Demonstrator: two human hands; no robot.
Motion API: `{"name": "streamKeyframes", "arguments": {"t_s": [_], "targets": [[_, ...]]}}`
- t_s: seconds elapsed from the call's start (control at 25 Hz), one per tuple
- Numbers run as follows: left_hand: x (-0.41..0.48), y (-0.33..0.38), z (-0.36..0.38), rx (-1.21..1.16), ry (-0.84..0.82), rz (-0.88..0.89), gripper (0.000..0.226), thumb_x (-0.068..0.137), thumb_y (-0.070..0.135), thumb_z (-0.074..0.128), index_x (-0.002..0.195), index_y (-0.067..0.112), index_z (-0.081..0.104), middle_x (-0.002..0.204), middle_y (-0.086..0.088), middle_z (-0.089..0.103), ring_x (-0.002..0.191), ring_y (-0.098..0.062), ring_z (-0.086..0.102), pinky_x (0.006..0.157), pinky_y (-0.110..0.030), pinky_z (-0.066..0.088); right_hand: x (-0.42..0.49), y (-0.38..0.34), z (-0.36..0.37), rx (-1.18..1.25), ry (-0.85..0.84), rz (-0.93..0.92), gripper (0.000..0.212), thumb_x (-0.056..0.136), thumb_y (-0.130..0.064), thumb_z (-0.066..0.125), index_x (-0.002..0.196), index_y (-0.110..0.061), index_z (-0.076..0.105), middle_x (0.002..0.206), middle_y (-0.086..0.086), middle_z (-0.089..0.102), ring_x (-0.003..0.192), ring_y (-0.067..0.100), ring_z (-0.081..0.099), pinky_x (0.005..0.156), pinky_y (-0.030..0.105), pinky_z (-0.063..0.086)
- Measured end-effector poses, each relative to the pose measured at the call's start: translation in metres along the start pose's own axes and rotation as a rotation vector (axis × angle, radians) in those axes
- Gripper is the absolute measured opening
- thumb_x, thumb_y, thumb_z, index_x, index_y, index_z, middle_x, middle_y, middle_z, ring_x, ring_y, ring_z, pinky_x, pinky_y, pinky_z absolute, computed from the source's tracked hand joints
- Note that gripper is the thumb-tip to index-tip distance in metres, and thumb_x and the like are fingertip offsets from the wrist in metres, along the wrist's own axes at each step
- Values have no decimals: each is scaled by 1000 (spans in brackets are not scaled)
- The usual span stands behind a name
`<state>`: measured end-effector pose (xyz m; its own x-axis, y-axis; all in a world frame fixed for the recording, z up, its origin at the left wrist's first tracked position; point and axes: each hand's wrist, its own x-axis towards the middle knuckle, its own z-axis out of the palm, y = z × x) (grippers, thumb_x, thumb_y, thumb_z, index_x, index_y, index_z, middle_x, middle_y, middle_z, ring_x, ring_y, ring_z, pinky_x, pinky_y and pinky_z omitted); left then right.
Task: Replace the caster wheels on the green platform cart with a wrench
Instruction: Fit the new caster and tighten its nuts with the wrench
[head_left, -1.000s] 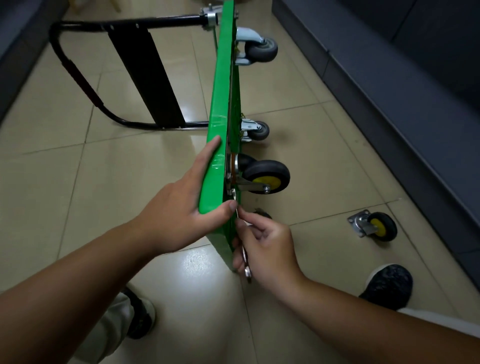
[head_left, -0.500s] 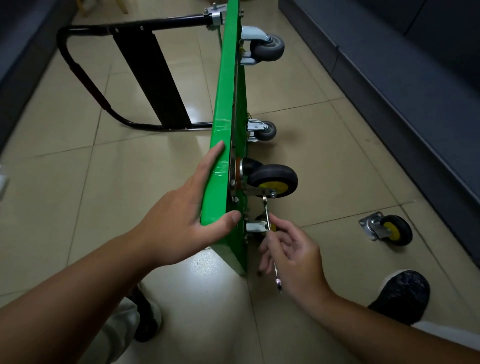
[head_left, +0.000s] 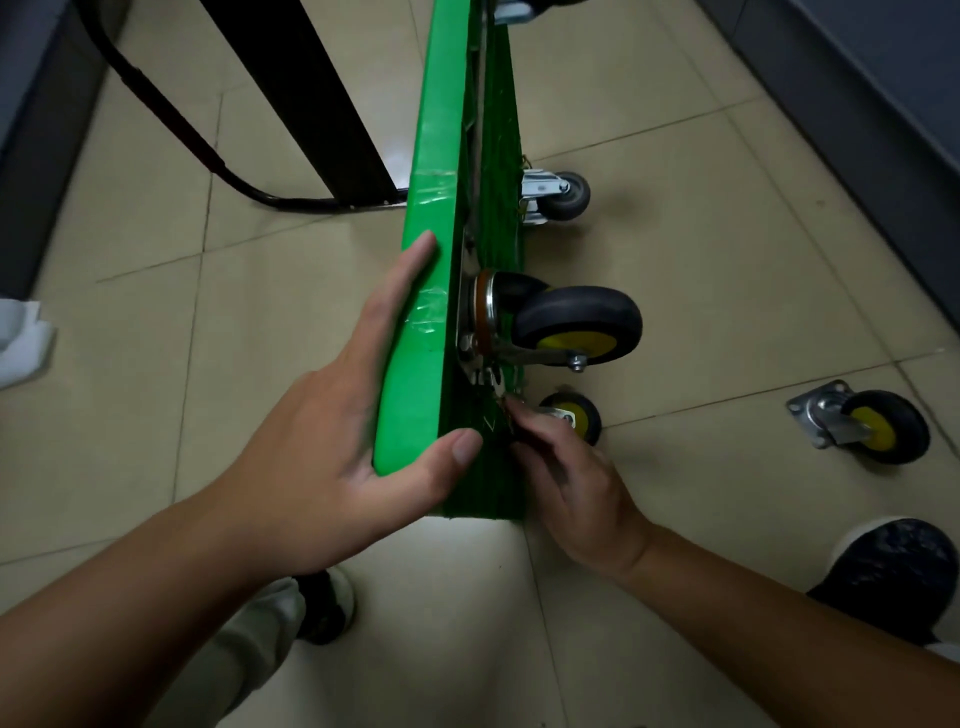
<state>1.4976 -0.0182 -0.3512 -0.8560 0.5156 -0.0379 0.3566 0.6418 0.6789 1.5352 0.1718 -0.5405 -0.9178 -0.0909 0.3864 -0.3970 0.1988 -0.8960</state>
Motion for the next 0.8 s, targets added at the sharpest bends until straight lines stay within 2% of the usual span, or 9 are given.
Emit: {"name": "streamKeyframes", "arguments": {"t_s": [0.12, 0.24, 0.28, 0.36, 0.44, 0.52, 0.64, 0.72, 0.8], "targets": [[0, -1, 1, 29, 21, 19, 98, 80, 75, 51, 158, 45, 1, 117, 32, 50, 87, -11, 63, 70, -33, 52, 10, 11, -7, -108, -9, -79, 34, 102, -9, 50, 136, -2, 51, 124, 19, 66, 116, 23, 65, 103, 29, 50], [1, -1, 2, 62, 21, 47, 98, 81, 84, 42, 159, 40, 1, 123, 50, 40, 86, -11, 62, 70, -32, 53, 28, 25, -20, -258, -68, -237, 31, 107, -17, 41, 134, -4, 49, 111, 24, 69, 98, 34, 69, 89, 39, 58], [1, -3, 2, 67, 31, 45, 99, 81, 85, 41, 160, 40, 2, 128, 41, 44, 90, -17, 63, 74, -38, 55, 34, 30, -23, -314, -99, -289, 30, 108, -17, 40, 135, -6, 47, 110, 24, 70, 96, 35, 70, 85, 42, 59], [1, -2, 1, 85, 46, 25, 99, 80, 86, 42, 160, 40, 3, 136, 4, 48, 99, -36, 63, 80, -55, 56, 39, 38, -25, -388, -143, -351, 31, 106, -11, 42, 137, -8, 44, 109, 24, 69, 95, 37, 70, 82, 45, 59], [0, 0, 0, 88, 32, -1, 99, 80, 86, 42, 159, 42, 3, 132, -11, 49, 95, -40, 63, 77, -60, 55, 35, 36, -21, -389, -139, -340, 36, 103, -3, 48, 139, -7, 44, 107, 24, 69, 94, 39, 69, 84, 45, 59], [-1, 1, -1, 80, 18, -11, 97, 80, 81, 46, 159, 44, 2, 131, -12, 52, 89, -36, 65, 72, -56, 56, 25, 23, -16, -349, -88, -273, 37, 101, 0, 51, 138, 0, 52, 104, 23, 68, 91, 38, 68, 85, 40, 57], [-2, 0, 1, 44, 21, -10, 95, 80, 70, 50, 158, 46, 2, 126, 8, 50, 87, -24, 66, 70, -51, 58, 7, -5, -15, -156, -45, -87, 37, 97, 3, 57, 134, 6, 57, 117, 20, 68, 107, 30, 67, 96, 34, 53], [-3, 2, 1, 22, 17, -20, 94, 79, 71, 50, 156, 51, -1, 122, 12, 51, 80, -13, 66, 67, -45, 58, 0, -37, -16, 66, -33, 148, 39, 98, 0, 58, 137, -5, 58, 127, 12, 68, 120, 24, 65, 101, 34, 52], [-3, 2, -1, 6, 9, -32, 94, 77, 72, 49, 154, 55, -3, 117, 6, 59, 74, -12, 66, 65, -45, 58, 0, -76, -12, 268, -16, 428, 39, 100, -6, 57, 134, -24, 61, 110, 1, 76, 102, 25, 72, 84, 39, 61]]}}
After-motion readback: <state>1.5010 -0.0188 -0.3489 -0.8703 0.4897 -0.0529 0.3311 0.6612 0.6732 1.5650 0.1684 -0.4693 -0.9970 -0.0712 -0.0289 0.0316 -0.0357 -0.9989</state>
